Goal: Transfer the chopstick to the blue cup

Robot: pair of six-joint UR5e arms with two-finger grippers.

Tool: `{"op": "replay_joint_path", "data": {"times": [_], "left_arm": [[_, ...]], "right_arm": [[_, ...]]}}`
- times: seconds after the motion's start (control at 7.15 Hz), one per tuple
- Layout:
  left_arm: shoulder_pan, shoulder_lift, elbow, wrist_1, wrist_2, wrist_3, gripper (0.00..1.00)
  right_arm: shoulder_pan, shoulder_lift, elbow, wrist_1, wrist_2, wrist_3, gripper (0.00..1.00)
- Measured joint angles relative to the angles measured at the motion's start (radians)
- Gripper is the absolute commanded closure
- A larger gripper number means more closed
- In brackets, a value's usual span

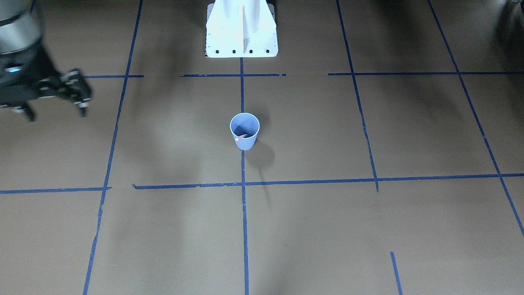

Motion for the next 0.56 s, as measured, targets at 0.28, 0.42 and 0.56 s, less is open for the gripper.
{"op": "replay_joint_path", "data": {"times": [0.28, 0.42, 0.56], "left_arm": [[-0.011, 0.042, -0.014, 0.002, -0.025, -0.018, 0.0], [-0.015, 0.048, -0.035, 0.013, -0.036, -0.034, 0.0], [-0.018, 0.051, -0.055, 0.029, -0.04, -0.042, 0.0]], "right_arm": [[0.16, -0.067, -0.091, 0.001, 0.141, -0.223, 0.0], [0.232, -0.098, -0.145, 0.001, 0.19, -0.338, 0.0], [0.297, -0.126, -0.208, 0.001, 0.212, -0.457, 0.0]]}}
